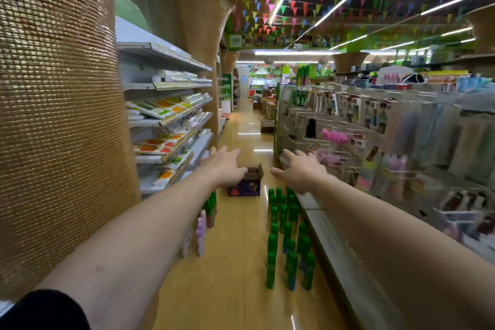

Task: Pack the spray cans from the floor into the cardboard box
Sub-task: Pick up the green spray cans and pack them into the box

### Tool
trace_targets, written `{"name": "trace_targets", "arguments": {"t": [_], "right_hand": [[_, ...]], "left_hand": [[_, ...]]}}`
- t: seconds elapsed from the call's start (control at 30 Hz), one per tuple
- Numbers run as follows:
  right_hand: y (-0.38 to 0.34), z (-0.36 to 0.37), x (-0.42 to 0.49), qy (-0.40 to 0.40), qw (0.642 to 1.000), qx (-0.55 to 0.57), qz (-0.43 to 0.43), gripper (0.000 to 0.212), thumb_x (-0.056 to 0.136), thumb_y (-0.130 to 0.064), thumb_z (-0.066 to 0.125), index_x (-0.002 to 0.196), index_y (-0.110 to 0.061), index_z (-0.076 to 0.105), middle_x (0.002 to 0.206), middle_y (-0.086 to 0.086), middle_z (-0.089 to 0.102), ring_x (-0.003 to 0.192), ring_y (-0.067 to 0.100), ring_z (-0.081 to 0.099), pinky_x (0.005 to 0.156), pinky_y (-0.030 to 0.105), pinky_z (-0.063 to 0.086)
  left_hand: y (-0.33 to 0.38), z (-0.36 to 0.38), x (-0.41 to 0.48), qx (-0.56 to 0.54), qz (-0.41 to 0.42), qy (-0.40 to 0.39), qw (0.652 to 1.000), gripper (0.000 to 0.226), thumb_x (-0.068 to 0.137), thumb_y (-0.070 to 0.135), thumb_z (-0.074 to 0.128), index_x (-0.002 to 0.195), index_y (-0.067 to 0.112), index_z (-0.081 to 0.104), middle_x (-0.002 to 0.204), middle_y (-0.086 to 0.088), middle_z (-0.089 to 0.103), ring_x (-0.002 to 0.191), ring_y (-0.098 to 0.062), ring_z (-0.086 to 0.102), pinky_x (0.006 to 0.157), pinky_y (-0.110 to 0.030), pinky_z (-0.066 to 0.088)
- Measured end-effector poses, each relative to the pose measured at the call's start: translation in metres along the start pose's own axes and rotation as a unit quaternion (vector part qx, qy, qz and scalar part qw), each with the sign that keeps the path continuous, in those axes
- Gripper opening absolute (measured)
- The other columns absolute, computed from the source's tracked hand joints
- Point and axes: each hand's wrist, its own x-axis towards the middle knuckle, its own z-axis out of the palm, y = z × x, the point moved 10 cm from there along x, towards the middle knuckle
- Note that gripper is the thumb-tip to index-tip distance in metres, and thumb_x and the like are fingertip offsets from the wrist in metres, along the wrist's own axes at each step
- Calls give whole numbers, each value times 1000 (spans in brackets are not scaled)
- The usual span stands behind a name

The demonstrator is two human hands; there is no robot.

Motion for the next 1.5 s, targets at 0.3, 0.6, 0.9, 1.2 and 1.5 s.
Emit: {"name": "trace_targets", "arguments": {"t": [0.3,0.6,0.9,1.2,1.5], "right_hand": [[-2,25,200,-11,1000,-15,-7,81,92,-68,50,158,-31,23,164,9,25,152,37,15,117,63,26],[-33,83,411,4,1000,-15,1,81,90,-70,52,157,-33,27,160,7,33,147,36,26,111,60,36],[-56,112,619,4,999,-4,33,81,92,-68,49,159,-31,22,164,6,25,151,37,17,117,61,26],[-42,166,820,12,1000,-14,20,82,92,-68,51,159,-32,21,165,6,23,152,35,16,117,62,28],[-23,174,1034,16,1000,-19,-3,78,93,-67,52,156,-29,28,161,6,32,149,34,24,113,58,35]], "left_hand": [[-15,16,195,0,-12,12,1000,72,97,58,49,159,32,24,166,-9,24,153,-35,18,120,-56,27],[-78,53,397,2,14,15,1000,72,98,56,50,159,31,24,167,-9,19,154,-36,15,120,-58,26],[-141,70,607,-16,29,-2,999,71,99,56,50,160,30,23,167,-8,20,154,-35,13,121,-57,24],[-174,132,801,-7,16,-9,1000,71,99,55,49,160,30,22,168,-8,17,154,-36,11,120,-59,24],[-178,142,1012,-11,-2,12,1000,71,99,57,49,160,30,24,168,-9,16,154,-37,10,121,-60,22]]}}
